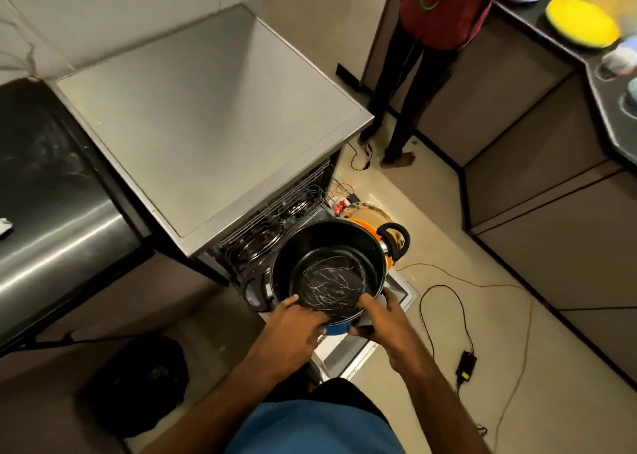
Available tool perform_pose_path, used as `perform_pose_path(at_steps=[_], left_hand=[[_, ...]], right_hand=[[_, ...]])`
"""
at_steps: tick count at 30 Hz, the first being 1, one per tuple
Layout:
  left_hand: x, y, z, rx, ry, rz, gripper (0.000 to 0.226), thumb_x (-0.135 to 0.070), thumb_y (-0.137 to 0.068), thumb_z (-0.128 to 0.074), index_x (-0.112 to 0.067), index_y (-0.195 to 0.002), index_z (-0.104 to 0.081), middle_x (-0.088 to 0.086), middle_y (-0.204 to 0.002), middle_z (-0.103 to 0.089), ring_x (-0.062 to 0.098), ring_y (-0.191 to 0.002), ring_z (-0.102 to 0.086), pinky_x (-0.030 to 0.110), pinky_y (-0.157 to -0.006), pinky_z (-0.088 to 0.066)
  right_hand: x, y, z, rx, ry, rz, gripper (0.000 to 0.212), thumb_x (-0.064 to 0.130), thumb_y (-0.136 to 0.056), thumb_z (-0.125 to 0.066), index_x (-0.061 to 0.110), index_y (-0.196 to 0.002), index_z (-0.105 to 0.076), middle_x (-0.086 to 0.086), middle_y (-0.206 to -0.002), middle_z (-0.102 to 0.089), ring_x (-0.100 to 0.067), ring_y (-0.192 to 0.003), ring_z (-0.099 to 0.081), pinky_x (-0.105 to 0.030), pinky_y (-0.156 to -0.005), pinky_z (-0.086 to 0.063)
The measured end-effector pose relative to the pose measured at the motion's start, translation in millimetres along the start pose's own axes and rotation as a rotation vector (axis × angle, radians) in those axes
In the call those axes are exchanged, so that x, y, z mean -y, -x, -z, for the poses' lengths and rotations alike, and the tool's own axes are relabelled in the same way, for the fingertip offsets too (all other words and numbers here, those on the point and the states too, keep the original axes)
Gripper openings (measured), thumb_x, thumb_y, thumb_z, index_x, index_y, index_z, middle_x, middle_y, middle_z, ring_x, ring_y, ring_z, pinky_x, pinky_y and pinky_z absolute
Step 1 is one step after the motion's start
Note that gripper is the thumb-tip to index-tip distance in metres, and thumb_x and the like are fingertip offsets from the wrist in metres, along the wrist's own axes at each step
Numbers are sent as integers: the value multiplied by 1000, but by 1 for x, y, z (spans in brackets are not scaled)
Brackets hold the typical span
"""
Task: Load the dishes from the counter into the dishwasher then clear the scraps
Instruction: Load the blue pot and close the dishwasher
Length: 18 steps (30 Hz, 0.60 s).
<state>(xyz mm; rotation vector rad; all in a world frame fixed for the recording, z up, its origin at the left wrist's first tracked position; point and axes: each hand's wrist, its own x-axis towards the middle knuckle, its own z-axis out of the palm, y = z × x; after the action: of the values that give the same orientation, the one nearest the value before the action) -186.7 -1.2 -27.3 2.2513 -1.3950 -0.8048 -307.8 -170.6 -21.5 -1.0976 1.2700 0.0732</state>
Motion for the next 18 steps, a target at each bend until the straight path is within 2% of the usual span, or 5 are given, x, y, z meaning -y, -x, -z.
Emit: perform_pose_path(at_steps=[3, 5, 9, 12, 18], left_hand=[[1, -20, 5, 80, 114, 58, 19, -30, -98, -52, -27, -114, -64, -4, -98, -69, 15, -92, -64, 31, -86, -51], [2, -28, 8, 111, 170, 82, 21, -34, -98, -52, -32, -118, -60, -6, -96, -67, 11, -86, -62, 35, -80, -55], [0, -44, 13, 89, 252, 73, 28, -26, -100, -55, -26, -127, -64, -1, -109, -69, 11, -99, -62, 34, -90, -53], [-5, -60, 15, 60, 265, 111, 34, -24, -102, -52, -26, -136, -58, -3, -121, -66, 14, -112, -55, 35, -102, -44], [-29, -85, 11, 20, 398, 335, 31, -29, -103, -51, -35, -133, -57, -5, -119, -65, 17, -117, -55, 44, -108, -42]], right_hand=[[10, -8, 6, -21, 31, 8, 64, 34, -94, -73, 26, -149, -40, -5, -110, -67, -32, -85, -79, -47, -81, -66], [13, -14, 11, -28, 13, -23, 64, 36, -94, -73, 22, -148, -41, -10, -111, -68, -34, -86, -79, -47, -83, -65], [21, -18, 20, 11, -47, -24, 77, 54, -89, -76, 16, -148, -44, -15, -126, -65, -28, -86, -80, -46, -86, -65], [25, -22, 26, 27, -38, 16, 72, 59, -91, -68, 17, -147, -48, -13, -126, -63, -24, -85, -80, -41, -83, -65], [37, -44, 48, 124, 214, 96, 83, 57, -96, -63, 23, -162, -25, -12, -145, -56, -22, -98, -77, -23, -66, -61]])
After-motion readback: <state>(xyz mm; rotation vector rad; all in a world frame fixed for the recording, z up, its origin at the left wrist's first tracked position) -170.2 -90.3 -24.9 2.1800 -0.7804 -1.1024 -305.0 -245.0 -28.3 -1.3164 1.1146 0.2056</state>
